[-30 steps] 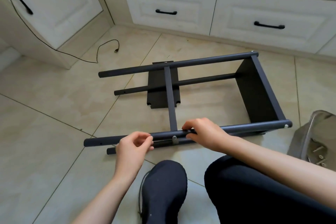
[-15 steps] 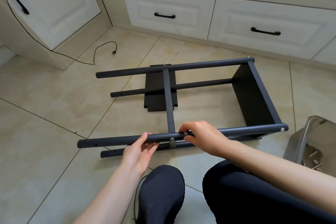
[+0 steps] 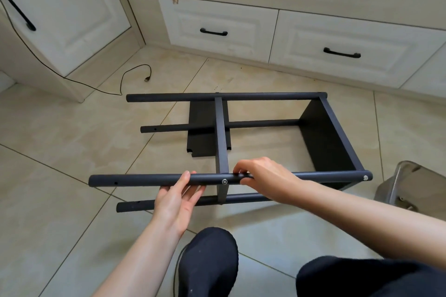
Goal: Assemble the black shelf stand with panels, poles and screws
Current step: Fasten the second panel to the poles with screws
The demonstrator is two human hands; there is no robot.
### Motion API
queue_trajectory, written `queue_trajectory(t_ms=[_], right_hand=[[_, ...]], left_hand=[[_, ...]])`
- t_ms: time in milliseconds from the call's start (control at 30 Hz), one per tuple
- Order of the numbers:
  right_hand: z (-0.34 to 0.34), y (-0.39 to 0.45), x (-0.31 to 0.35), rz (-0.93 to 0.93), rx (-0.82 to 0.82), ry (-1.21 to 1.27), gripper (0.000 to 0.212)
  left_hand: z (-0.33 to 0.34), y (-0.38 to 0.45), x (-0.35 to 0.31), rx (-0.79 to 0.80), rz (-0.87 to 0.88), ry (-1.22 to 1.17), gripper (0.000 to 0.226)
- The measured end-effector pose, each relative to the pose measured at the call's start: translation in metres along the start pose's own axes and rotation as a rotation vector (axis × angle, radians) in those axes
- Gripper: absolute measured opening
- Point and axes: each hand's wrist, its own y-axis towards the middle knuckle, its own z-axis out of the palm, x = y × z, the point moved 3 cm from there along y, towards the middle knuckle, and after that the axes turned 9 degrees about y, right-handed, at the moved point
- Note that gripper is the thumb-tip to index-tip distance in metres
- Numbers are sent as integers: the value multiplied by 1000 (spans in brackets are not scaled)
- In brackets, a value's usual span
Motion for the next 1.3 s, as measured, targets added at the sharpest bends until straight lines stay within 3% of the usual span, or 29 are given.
queue_trajectory(t_ms=[300,633,1133,1300], right_hand=[[-47,-17,6,-81,-23,-45,39],[-114,-56,6,-47,-235,10,23],[-121,-121,-3,156,-432,575,25],[-114,-144,0,163,-451,684,15]], left_hand=[[34,-30,-36,74,180,88,27],[117,-83,-86,228,433,301,16],[199,-165,-108,568,776,808,27],[210,-192,-107,647,775,936,24]])
